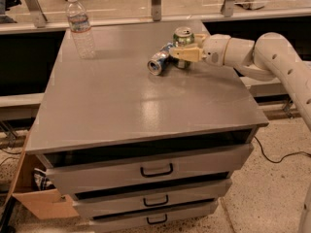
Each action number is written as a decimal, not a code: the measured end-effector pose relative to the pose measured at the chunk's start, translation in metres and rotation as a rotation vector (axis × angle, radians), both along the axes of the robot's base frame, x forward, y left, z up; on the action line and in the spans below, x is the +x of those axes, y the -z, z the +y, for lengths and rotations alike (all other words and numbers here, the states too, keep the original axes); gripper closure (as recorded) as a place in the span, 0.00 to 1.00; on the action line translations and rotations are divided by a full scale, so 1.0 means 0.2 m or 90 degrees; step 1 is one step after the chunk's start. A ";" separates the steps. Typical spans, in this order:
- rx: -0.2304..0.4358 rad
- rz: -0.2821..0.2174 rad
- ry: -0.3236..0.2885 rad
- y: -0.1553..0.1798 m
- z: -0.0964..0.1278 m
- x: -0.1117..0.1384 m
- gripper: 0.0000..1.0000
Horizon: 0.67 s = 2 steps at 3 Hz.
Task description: Move green can near redbull can
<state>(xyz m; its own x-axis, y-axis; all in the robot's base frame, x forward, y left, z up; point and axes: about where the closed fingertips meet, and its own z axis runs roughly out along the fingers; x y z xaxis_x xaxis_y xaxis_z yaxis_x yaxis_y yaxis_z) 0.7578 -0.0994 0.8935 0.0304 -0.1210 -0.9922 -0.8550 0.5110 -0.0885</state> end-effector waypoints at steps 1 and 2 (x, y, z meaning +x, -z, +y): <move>0.007 0.006 0.007 0.01 -0.01 0.00 0.00; -0.006 0.007 0.014 -0.03 -0.05 -0.03 0.00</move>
Offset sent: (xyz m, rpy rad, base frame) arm -0.0154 -0.0286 0.0169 -0.0387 0.0083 -0.0473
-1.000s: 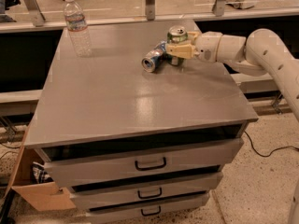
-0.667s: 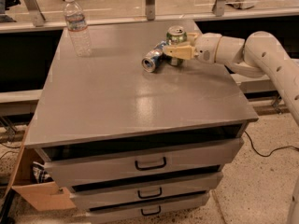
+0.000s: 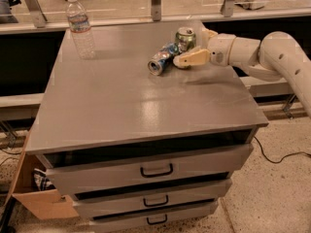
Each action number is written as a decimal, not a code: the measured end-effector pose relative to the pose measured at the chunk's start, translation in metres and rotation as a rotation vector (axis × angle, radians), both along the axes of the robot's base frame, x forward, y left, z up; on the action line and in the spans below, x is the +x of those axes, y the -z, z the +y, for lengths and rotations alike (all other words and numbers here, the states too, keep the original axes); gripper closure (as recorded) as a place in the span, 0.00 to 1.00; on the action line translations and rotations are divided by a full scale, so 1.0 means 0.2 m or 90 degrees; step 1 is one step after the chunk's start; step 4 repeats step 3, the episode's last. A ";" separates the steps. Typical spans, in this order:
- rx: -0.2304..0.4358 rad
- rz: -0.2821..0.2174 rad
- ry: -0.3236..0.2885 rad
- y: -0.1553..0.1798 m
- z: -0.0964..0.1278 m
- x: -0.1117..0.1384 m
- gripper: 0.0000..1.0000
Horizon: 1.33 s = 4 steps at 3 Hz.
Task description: Move green can near redbull can
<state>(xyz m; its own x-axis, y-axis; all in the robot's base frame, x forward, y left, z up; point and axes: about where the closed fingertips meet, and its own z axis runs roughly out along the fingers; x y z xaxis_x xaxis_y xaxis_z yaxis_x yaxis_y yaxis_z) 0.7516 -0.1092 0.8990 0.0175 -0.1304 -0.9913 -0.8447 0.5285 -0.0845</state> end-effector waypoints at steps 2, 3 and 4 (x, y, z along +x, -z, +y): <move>-0.068 -0.064 0.025 -0.35 -0.27 -0.30 0.00; -0.072 -0.069 0.027 -0.39 -0.28 -0.32 0.00; -0.072 -0.069 0.027 -0.39 -0.28 -0.32 0.00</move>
Offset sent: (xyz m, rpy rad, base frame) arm -0.1110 -0.1044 0.1324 -0.1928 -0.1873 -0.0784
